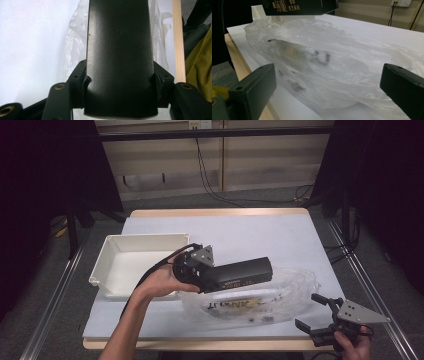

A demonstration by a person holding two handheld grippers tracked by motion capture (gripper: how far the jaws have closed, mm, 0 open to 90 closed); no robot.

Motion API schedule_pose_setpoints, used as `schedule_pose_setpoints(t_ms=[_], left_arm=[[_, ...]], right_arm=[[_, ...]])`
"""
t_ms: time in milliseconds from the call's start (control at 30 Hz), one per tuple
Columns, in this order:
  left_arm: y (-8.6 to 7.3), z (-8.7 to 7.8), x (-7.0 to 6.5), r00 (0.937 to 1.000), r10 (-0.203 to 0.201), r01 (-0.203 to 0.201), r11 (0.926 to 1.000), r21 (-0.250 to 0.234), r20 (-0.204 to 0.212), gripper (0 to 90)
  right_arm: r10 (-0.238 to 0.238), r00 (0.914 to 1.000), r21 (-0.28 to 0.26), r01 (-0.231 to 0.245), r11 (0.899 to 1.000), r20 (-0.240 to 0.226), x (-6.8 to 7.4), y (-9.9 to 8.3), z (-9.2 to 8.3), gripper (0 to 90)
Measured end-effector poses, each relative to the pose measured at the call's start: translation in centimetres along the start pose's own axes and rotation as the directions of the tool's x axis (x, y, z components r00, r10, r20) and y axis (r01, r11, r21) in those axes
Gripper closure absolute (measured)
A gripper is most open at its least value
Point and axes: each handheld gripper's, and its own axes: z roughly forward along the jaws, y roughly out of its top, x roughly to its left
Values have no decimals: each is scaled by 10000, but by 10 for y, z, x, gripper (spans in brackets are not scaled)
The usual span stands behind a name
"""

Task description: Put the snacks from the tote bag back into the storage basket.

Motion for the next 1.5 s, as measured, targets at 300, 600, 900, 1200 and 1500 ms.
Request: schedule_pose_setpoints(t_ms=[300,600,900,1200,1500], left_arm=[[-7,-17,8,9994,-246,244,9997,-77,-249,428],[-16,-36,11,9973,-382,381,9993,-27,-621,428],[-28,-60,17,9940,-577,548,9979,-341,-930,428],[-43,-80,23,9891,-860,863,9963,-23,-1199,428],[-61,-95,24,9828,-1117,1137,9935,52,-1467,428]], right_arm=[[55,10000,-26,-55,10000,60,0,-1,-2,1],[87,9999,16,-87,10000,71,0,0,-1,1],[106,9999,44,-106,9999,99,0,-1,-2,2],[112,9999,39,-112,9999,87,0,0,-2,2],[101,9999,51,-102,9999,69,-1,-1,-1,2]])
